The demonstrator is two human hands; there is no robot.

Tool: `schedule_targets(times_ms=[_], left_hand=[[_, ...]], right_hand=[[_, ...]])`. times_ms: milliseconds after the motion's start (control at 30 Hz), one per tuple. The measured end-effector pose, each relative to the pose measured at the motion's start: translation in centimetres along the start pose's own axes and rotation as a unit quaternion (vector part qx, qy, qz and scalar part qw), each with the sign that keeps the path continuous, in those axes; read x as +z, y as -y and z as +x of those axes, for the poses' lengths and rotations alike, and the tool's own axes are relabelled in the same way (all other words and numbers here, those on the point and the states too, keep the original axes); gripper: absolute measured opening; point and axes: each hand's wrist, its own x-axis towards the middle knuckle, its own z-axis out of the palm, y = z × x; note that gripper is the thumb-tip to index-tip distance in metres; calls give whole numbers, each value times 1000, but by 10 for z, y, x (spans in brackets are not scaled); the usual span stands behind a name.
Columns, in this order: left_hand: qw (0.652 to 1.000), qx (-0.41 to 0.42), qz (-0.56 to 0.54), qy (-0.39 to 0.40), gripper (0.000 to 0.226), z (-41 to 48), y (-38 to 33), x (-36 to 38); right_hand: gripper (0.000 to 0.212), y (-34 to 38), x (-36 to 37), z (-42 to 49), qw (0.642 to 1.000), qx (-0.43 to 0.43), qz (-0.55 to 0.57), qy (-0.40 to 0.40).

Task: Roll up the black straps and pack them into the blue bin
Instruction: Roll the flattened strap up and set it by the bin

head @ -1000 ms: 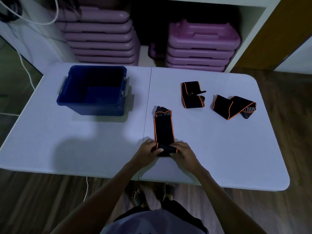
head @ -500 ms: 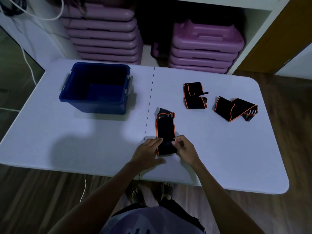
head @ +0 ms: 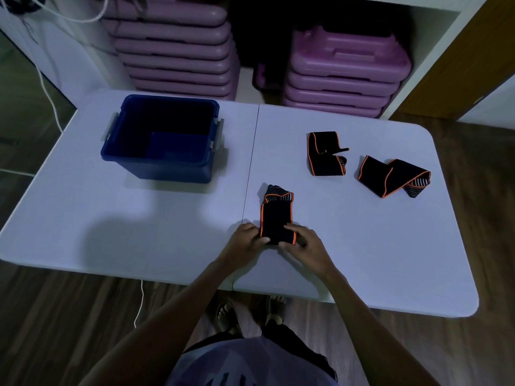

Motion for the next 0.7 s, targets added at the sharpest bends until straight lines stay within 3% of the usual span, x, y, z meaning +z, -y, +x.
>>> schedule_targets(times_ms=[100,200,367,533,700], left_hand=[[998,-39,-48,-13,54,4,-10,-6],[995,-61,-69,-27,26,5,-13,-7],[996,32,52,-67,70,0,2,-2],[991,68,116,-27,65,1,7,-5],[989,82,123,31,59,15,9,-11]], right_hand=[[30,8,-4,-2,1000,-21,-17,5],[16,17,-5,2,999,-11,31,-1],[12,17,-12,18,993,83,67,46],[26,25,-16,27,987,119,49,98],[33,21,-5,18,993,91,68,-23]])
